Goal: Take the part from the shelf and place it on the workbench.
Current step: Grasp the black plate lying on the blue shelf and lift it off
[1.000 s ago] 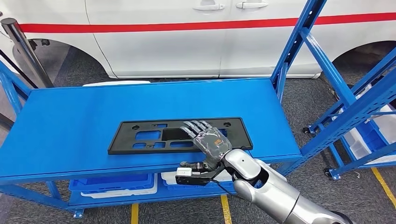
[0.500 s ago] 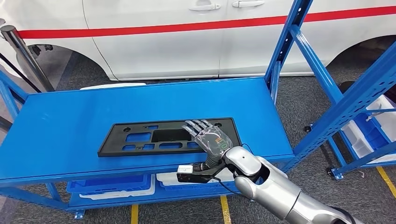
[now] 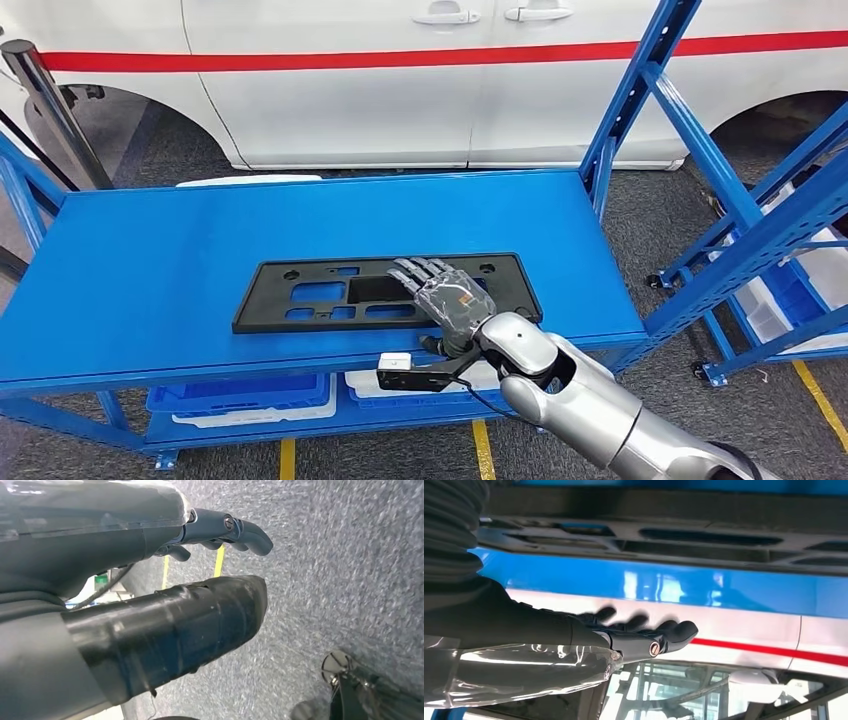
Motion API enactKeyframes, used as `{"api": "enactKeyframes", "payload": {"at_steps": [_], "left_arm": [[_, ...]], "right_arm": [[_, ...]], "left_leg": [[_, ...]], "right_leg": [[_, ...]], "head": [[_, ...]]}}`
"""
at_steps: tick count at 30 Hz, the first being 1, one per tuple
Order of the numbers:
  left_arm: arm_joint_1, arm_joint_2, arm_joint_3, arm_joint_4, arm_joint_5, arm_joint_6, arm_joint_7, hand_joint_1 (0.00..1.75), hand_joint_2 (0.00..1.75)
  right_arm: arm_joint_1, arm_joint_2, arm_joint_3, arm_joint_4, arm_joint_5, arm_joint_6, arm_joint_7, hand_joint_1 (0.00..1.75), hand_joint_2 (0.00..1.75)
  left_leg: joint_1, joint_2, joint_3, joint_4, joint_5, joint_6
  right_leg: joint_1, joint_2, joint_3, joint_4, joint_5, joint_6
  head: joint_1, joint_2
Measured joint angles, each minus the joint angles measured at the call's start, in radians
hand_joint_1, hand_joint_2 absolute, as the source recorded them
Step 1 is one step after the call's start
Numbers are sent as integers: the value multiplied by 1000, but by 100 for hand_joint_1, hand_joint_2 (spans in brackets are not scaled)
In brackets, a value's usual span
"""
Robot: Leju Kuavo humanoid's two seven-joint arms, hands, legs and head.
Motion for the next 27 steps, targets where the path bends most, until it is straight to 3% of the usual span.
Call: {"api": "enactKeyframes", "payload": {"at_steps": [1,2,4,6,8,11,12,15,16,17,18,20,22,25,27], "left_arm": [[0,0,0,0,0,0,0,0,0],[0,1,0,0,0,0,0,0,0],[0,0,0,0,0,0,-1,0,0],[0,-1,0,0,0,0,-1,0,0],[0,-2,0,0,1,0,-2,0,0],[0,-1,0,0,2,0,-4,0,0],[0,0,0,0,3,0,-4,0,0],[1,0,1,0,4,0,-5,0,0],[1,1,1,0,4,0,-6,0,0],[1,2,1,0,5,0,-7,0,0],[2,2,1,0,5,0,-8,0,0],[2,4,2,0,6,0,-10,0,0],[2,5,4,0,6,0,-12,0,0],[1,5,6,0,7,0,-13,0,0],[1,5,7,0,7,0,-13,0,0]], "right_arm": [[0,-1,4,2,-2,2,0,169,175],[1,-1,8,4,-3,3,0,170,175],[-1,-2,13,6,-5,3,0,174,175],[-4,-2,14,7,-5,3,0,175,175],[-6,-2,15,7,-6,3,0,175,175],[-14,-2,18,7,-9,3,0,175,175],[-18,-2,19,7,-11,3,-1,175,175],[-26,-1,26,9,-20,4,-2,175,175],[-26,-1,28,11,-23,5,-2,175,175],[-27,-1,30,12,-25,5,-4,175,175],[-28,-1,32,12,-28,5,-6,175,175],[-33,-1,35,12,-34,6,-11,175,175],[-38,-1,38,12,-39,6,-13,175,175],[-44,0,42,12,-42,6,-14,175,175],[-46,0,44,13,-42,6,-14,175,175]], "left_leg": [[-2,0,0,0,0,1],[-3,-1,0,0,-1,1],[-5,-2,3,0,-1,1],[-7,-2,1,1,-1,-3],[-6,-1,-1,-1,1,-11],[-6,-1,-4,15,-15,-26],[-6,-1,-17,47,-37,-30],[0,0,-99,226,-123,-42],[2,0,-117,265,-131,-45],[4,0,-118,267,-120,-49],[6,0,-98,228,-91,-51],[8,0,-29,91,-29,-52],[7,-1,12,6,-6,-43],[4,-1,15,-7,-4,-23],[6,1,18,-14,2,-10]], "right_leg": [[0,0,-16,31,-3,-1],[1,0,-13,22,14,-4],[6,0,43,-96,80,-18],[15,-1,98,-213,121,-32],[22,-2,110,-243,123,-36],[15,-4,120,-262,132,-47],[11,-6,125,-270,136,-51],[9,-10,128,-273,138,-57],[8,-11,128,-272,137,-57],[7,-11,129,-271,137,-56],[6,-10,129,-269,135,-54],[5,-8,129,-261,130,-46],[8,-5,125,-251,125,-36],[6,-3,122,-248,124,-20],[3,-2,106,-210,97,-10]], "head": [[0,0],[0,0],[0,0],[0,0],[0,0],[0,0],[-1,0],[-1,0],[-1,0],[-1,0],[-1,0],[-1,0],[-1,0],[0,0],[0,0]]}}
